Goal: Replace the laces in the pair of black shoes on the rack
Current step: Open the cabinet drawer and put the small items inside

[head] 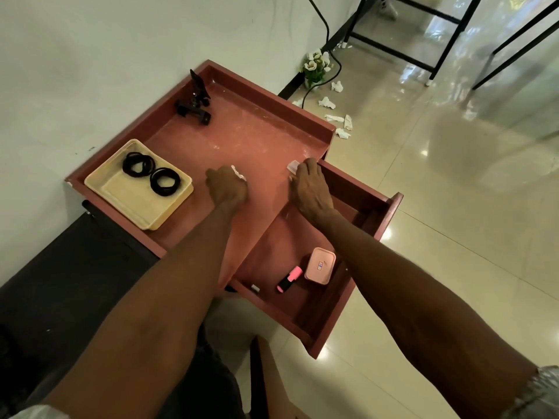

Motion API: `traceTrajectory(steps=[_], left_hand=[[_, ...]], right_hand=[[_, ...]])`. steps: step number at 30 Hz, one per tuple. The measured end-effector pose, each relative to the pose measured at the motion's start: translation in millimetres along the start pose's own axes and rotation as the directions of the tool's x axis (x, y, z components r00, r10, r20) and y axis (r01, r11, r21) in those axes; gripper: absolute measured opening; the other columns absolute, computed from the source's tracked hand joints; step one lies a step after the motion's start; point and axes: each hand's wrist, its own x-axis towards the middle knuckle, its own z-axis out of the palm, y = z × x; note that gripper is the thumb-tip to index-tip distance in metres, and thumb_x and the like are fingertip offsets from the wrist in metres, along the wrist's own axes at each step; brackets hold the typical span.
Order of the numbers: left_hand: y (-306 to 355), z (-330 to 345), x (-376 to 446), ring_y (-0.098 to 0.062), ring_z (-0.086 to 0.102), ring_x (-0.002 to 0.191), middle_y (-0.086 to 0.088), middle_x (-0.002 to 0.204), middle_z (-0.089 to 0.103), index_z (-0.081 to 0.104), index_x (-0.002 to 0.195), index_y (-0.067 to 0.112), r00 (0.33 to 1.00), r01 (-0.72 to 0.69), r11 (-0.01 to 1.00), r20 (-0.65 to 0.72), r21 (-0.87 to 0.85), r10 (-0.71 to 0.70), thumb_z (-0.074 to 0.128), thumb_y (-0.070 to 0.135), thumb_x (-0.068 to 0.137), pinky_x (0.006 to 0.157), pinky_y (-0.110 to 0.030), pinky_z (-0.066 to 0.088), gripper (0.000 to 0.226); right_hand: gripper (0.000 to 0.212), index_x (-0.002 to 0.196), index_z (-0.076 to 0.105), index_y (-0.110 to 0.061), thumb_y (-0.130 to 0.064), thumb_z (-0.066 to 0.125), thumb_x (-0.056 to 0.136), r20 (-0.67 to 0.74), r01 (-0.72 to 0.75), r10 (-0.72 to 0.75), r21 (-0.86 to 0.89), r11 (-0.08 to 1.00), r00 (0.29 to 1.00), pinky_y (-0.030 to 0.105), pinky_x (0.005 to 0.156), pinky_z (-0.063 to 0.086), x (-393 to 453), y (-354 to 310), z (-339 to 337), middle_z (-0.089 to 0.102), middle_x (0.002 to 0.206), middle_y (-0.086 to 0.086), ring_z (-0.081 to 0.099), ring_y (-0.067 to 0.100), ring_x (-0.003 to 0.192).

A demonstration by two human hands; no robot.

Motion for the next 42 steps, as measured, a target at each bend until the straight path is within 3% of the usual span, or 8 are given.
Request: traceTrajectory(steps=[7,10,13,19,27,33,38,42], left_hand=[[58,-24,-128,-0.033,0.063,0.086,-0.019,0.094,0.07,0.074,0.088,0.0,0.978,-0.183,0.937,0.044,-0.299,0.205,0.064,0.016,0.092,0.074,-0.034,0.041,0.019],[65,6,-176,-0.032,0.06,0.087,-0.018,0.097,0.067,0.07,0.094,-0.001,0.917,-0.316,0.897,0.145,-0.308,0.373,0.059,0.01,0.095,0.07,-0.028,0.034,0.016],[51,44,-196,-0.039,0.059,0.077,-0.028,0.088,0.067,0.063,0.077,-0.006,0.92,-0.154,0.939,0.302,-0.308,0.25,0.055,0.005,0.094,0.064,-0.036,0.031,0.022],[18,74,-177,-0.024,0.066,0.084,-0.014,0.082,0.07,0.071,0.079,-0.003,0.89,0.288,0.886,0.443,-0.364,-0.107,0.065,-0.001,0.088,0.079,-0.036,0.054,0.011],[14,83,-166,-0.024,0.065,0.083,-0.018,0.101,0.073,0.073,0.094,-0.012,0.893,0.303,0.91,0.419,-0.284,-0.166,0.065,0.003,0.092,0.048,-0.019,0.036,0.017],[37,48,-188,-0.038,0.07,0.089,-0.021,0.096,0.073,0.073,0.091,-0.003,0.932,0.042,0.991,0.363,-0.129,0.007,0.057,0.009,0.092,0.065,-0.033,0.048,0.019],[52,-19,-169,-0.026,0.063,0.083,-0.009,0.094,0.07,0.072,0.1,0.01,0.906,-0.416,0.885,-0.174,-0.208,0.385,0.056,0.016,0.092,0.071,-0.033,0.047,0.019],[12,-72,-80,-0.04,0.054,0.117,-0.021,0.123,0.06,0.06,0.122,0.001,0.965,-0.263,0.961,0.039,0.089,0.26,0.068,0.028,0.089,0.099,-0.041,0.04,0.044]], right_hand=[[0.035,0.124,0.048,0.004,-0.002,0.06,0.092,-0.093,-0.298,0.323,0.212,0.931,0.942,0.035,0.084,0.051,-43,26,-8,0.047,0.121,0.022,0.049,0.028,0.1],[0.039,0.127,0.052,0.003,-0.003,0.064,0.091,0.075,-0.482,0.476,0.142,0.865,0.876,0.034,0.091,0.049,-64,55,1,0.042,0.132,0.021,0.05,0.031,0.109],[0.033,0.128,0.055,0.0,-0.006,0.055,0.095,0.295,-0.508,0.501,-0.059,0.86,0.814,0.036,0.094,0.049,-82,76,17,0.049,0.133,0.02,0.047,0.034,0.118],[0.044,0.14,0.048,-0.005,-0.017,0.058,0.099,0.315,-0.492,0.524,-0.181,0.852,0.792,0.046,0.099,0.049,-85,80,34,0.052,0.14,0.017,0.05,0.037,0.127],[0.026,0.114,0.069,-0.007,-0.023,0.062,0.096,0.4,-0.555,0.576,-0.181,0.812,0.712,0.031,0.078,0.054,-89,97,49,0.068,0.117,0.014,0.068,0.029,0.102],[0.03,0.127,0.057,-0.002,-0.011,0.053,0.099,0.218,-0.595,0.587,-0.037,0.803,0.779,0.035,0.083,0.05,-90,63,28,0.052,0.129,0.014,0.061,0.033,0.109],[0.022,0.089,0.052,0.002,-0.011,0.038,0.099,0.064,-0.378,0.376,0.017,0.926,0.924,0.039,0.072,0.041,-54,14,-11,0.046,0.092,0.012,0.044,0.027,0.079],[0.035,0.122,0.055,0.005,-0.011,0.048,0.092,0.079,-0.079,0.081,-0.031,0.996,0.994,0.038,0.084,0.051,12,-23,-8,0.052,0.12,0.017,0.052,0.032,0.101]])
